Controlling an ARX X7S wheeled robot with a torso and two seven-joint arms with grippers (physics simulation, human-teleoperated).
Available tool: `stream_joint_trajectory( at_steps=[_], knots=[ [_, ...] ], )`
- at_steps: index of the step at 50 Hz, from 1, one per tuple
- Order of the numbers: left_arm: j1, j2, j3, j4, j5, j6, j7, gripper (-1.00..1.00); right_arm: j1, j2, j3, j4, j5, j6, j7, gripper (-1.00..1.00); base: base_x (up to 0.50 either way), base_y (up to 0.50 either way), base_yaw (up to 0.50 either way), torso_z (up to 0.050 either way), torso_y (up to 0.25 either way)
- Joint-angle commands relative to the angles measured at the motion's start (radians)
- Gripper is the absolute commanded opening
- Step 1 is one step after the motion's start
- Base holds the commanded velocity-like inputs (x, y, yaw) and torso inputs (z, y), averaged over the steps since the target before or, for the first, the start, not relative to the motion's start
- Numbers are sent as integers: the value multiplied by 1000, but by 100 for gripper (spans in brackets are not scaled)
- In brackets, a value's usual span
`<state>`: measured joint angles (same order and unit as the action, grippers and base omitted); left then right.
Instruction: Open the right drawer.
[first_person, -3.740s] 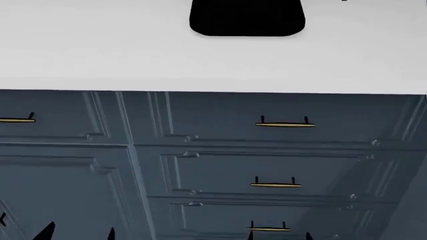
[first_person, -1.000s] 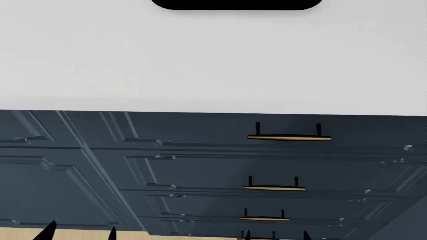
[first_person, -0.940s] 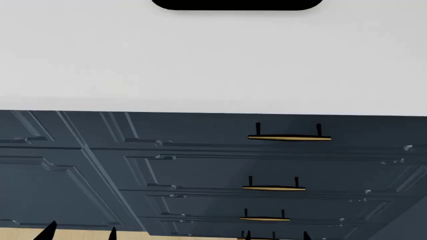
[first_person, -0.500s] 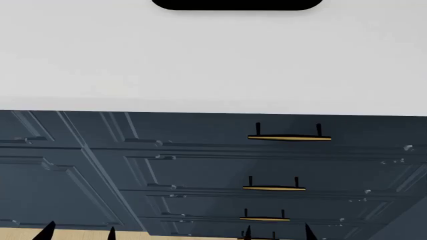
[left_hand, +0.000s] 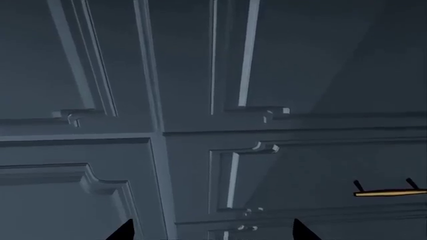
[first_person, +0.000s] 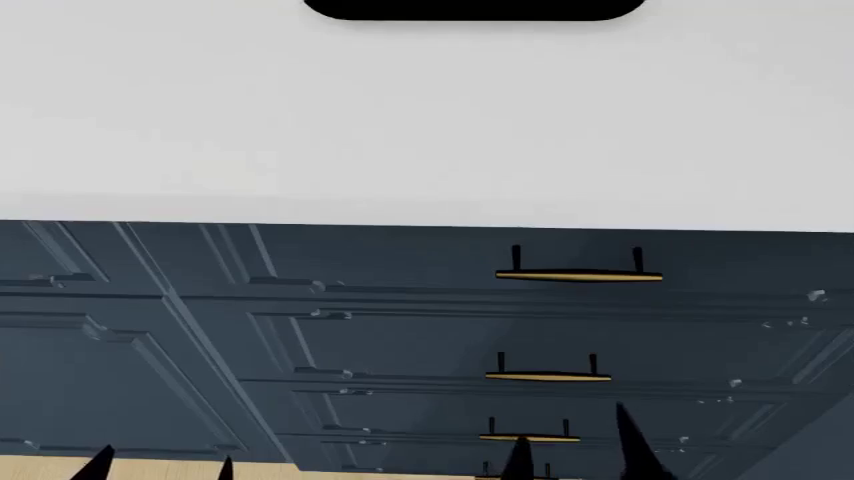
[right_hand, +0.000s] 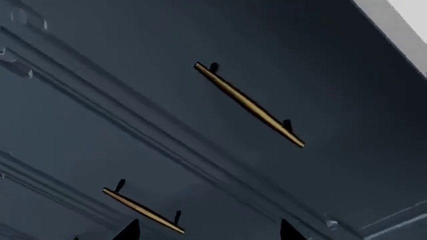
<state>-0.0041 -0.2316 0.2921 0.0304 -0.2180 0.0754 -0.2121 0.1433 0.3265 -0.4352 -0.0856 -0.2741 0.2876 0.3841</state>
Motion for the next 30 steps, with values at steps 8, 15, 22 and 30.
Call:
stream_joint_trajectory(
  at_steps=[8,15,22,30],
  knots=[
    [-1,-4,-6,8,-33,-1,-8,100,97,51,-123,86,-251,177,0,100,0,0,0,0,0],
    [-2,-5,-2,0,-33,4,-8,100,149,38,-165,134,-369,286,17,100,0,0,0,0,0],
    [-3,-8,1,0,-36,6,-11,100,150,38,-166,134,-368,286,17,100,0,0,0,0,0],
    [-4,-10,5,0,-38,7,-14,100,150,39,-167,134,-368,287,18,100,0,0,0,0,0]
  ],
)
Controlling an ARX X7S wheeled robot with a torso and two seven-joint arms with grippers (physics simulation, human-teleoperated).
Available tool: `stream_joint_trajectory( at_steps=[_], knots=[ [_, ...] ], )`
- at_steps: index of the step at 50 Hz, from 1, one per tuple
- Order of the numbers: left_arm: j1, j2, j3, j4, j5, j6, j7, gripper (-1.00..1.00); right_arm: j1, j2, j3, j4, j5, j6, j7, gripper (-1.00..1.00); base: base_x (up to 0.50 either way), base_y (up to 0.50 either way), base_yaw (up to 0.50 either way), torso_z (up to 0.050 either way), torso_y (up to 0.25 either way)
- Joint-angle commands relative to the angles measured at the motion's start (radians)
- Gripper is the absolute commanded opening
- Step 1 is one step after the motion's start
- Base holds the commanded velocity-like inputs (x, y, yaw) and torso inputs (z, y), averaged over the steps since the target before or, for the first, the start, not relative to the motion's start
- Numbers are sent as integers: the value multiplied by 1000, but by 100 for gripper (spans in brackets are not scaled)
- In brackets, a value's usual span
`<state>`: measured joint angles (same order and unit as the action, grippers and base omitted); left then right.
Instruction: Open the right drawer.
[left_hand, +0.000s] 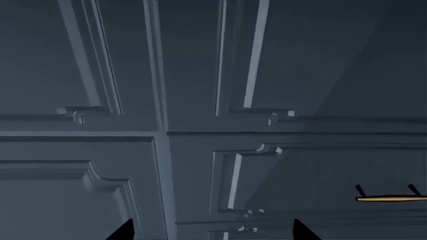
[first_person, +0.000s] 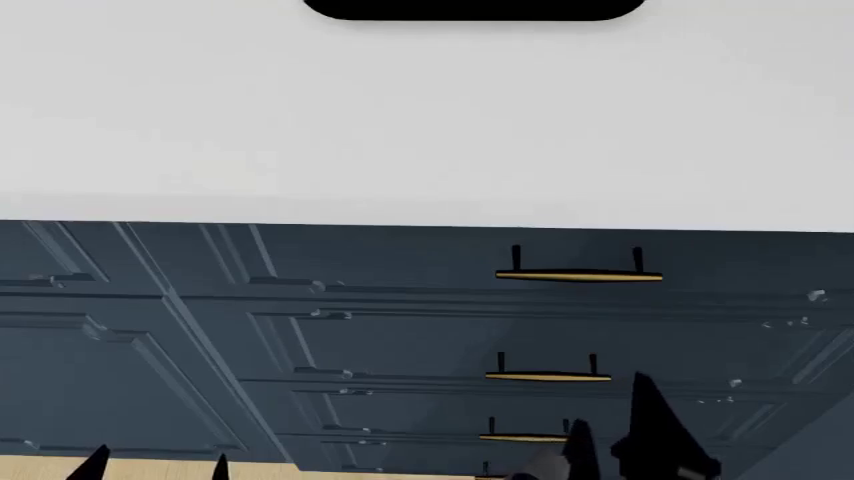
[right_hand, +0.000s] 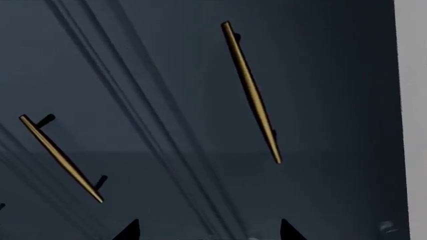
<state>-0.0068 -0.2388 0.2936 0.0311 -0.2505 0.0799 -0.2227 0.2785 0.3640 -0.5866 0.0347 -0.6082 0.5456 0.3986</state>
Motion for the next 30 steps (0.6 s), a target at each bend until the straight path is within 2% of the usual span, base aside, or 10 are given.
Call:
stream_joint_trajectory(
  at_steps=[1,16,30],
  knots=[
    [-1,-3,4,-1,-6,2,-4,100,15,1,-15,14,-33,29,3,100,0,0,0,0,0],
    [-2,-9,7,-6,-8,11,-11,100,90,-6,-147,111,-213,95,-1,100,0,0,0,0,0],
    [-3,-13,14,-2,-5,7,-21,100,179,-15,-202,171,-272,112,-56,100,0,0,0,0,0]
  ],
)
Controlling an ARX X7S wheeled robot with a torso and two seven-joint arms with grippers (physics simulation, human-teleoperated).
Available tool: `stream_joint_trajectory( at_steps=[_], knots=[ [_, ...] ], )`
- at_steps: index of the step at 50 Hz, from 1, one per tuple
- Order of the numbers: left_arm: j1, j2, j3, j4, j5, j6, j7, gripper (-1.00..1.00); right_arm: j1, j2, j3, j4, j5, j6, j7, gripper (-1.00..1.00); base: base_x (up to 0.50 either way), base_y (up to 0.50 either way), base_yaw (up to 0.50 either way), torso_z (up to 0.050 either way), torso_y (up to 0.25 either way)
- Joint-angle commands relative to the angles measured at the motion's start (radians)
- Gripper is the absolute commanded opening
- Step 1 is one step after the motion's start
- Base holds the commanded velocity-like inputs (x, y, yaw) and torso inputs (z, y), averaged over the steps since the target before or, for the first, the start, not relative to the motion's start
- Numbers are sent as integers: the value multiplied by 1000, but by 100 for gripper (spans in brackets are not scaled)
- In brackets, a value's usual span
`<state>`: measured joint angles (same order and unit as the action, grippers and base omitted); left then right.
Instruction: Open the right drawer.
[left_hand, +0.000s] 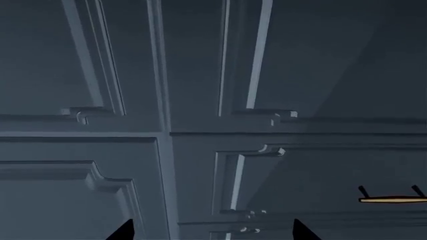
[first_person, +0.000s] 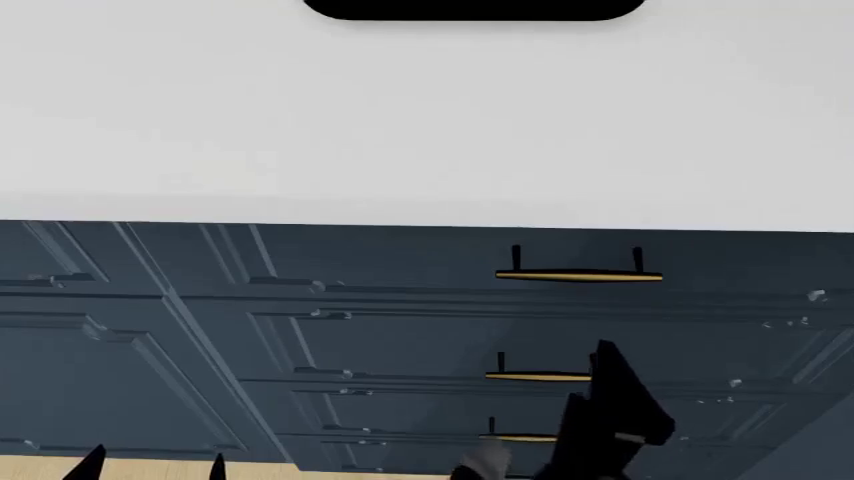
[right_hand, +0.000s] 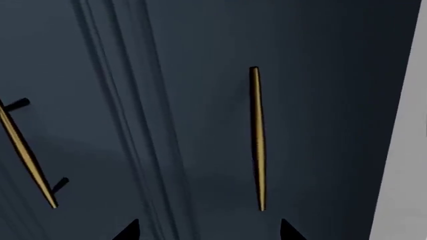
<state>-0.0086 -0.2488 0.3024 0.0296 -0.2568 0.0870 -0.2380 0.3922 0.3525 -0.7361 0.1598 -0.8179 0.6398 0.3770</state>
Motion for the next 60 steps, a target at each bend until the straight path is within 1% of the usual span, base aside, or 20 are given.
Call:
stream_joint_trajectory(
  at_steps=[1,8,20,29,45,52,54,60],
  knots=[
    [-2,-3,5,0,-1,0,-6,100,69,-4,-50,47,-60,18,-37,100,0,0,0,0,0],
    [-2,-6,9,-1,-3,-2,-7,100,123,-17,-71,112,-70,-1,-40,100,0,0,0,0,0],
    [-3,-9,14,-4,-6,1,-10,100,170,-27,-81,183,-77,-11,-29,100,0,0,0,0,0],
    [-4,-12,19,3,-9,-7,-14,100,193,-31,-73,217,-82,7,-20,100,0,0,0,0,0],
    [-3,-17,23,3,-11,-1,-20,100,234,-55,-98,313,-84,-29,8,100,0,0,0,0,0],
    [-3,-19,26,3,-10,0,-23,100,257,-61,-101,339,-92,-23,10,100,0,0,0,0,0],
    [-4,-20,27,4,-11,0,-23,100,264,-66,-100,350,-112,13,15,100,0,0,0,0,0],
    [-5,-21,30,2,-9,4,-23,100,271,-65,-99,350,-105,4,12,100,0,0,0,0,0]
  ],
)
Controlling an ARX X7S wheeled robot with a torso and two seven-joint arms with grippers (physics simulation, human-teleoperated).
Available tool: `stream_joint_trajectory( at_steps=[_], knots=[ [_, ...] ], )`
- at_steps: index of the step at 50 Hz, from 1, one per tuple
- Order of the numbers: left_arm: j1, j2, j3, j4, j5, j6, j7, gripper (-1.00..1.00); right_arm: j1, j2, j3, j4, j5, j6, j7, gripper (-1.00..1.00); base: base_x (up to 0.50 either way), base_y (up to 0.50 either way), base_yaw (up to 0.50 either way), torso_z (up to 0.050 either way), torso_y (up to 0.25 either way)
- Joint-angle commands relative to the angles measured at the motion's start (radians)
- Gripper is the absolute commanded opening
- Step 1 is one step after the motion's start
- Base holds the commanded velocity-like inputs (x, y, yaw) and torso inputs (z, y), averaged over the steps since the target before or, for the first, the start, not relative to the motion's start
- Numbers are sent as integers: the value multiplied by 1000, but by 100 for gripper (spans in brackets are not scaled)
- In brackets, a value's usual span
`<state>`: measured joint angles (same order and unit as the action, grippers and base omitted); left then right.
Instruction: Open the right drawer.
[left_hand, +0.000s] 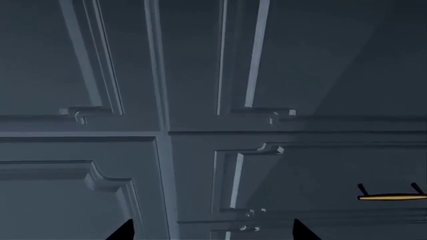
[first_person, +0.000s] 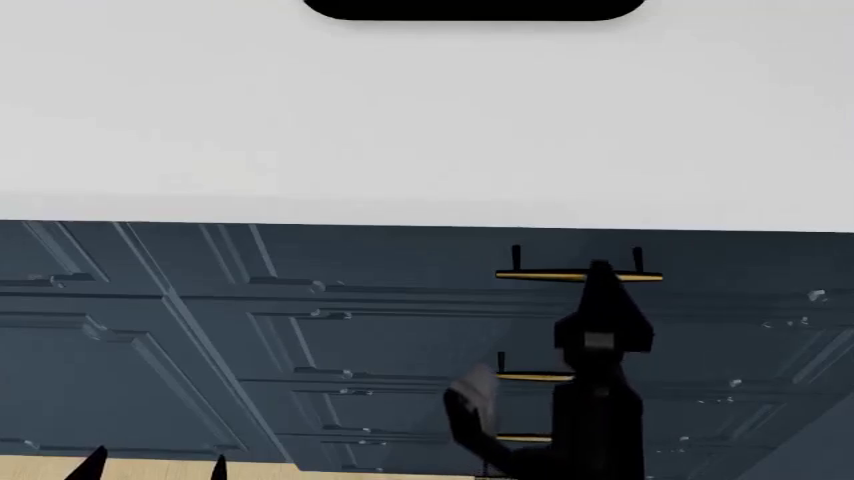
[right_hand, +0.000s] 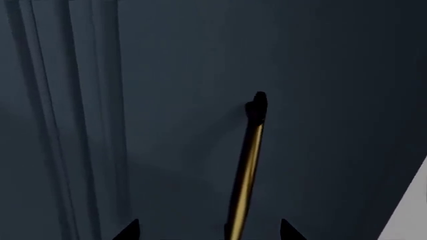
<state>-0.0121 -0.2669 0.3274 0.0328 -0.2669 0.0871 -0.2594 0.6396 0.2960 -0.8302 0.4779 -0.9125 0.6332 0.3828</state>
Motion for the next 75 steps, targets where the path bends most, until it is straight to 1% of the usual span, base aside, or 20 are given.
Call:
stream_joint_trajectory(
  at_steps=[1,16,19,38,46,47,55,62,66,75],
  knots=[
    [-1,-3,7,0,4,3,-3,100,27,-12,-10,41,-14,5,10,100,0,0,0,0,0],
    [0,-7,12,-5,2,12,-6,100,61,-38,-19,107,3,-32,25,100,0,0,0,0,0],
    [1,-7,12,-4,2,13,-7,100,67,-38,-25,107,11,-60,23,100,0,0,0,0,0],
    [-5,-9,18,-25,2,28,-9,100,125,-91,-7,295,45,-78,93,100,0,0,0,0,0],
    [4,-13,20,-5,1,23,-19,100,148,-112,-4,371,67,-121,123,100,0,0,0,0,0],
    [4,-13,20,-4,1,23,-19,100,142,-108,2,358,73,-129,136,-100,0,0,0,0,0],
    [6,-16,22,3,-2,21,-23,100,151,-115,-12,387,71,-157,154,-100,9,0,3,0,0],
    [1,-16,23,-5,-5,25,-21,100,139,-102,-13,343,65,-146,146,-100,7,0,4,0,0],
    [-1,-17,26,-9,-5,25,-21,100,120,-90,-15,306,60,-132,136,-100,4,0,2,0,0],
    [-2,-20,31,-3,-6,17,-24,100,47,-36,-30,141,25,-78,77,-100,1,0,1,0,-2]
  ],
)
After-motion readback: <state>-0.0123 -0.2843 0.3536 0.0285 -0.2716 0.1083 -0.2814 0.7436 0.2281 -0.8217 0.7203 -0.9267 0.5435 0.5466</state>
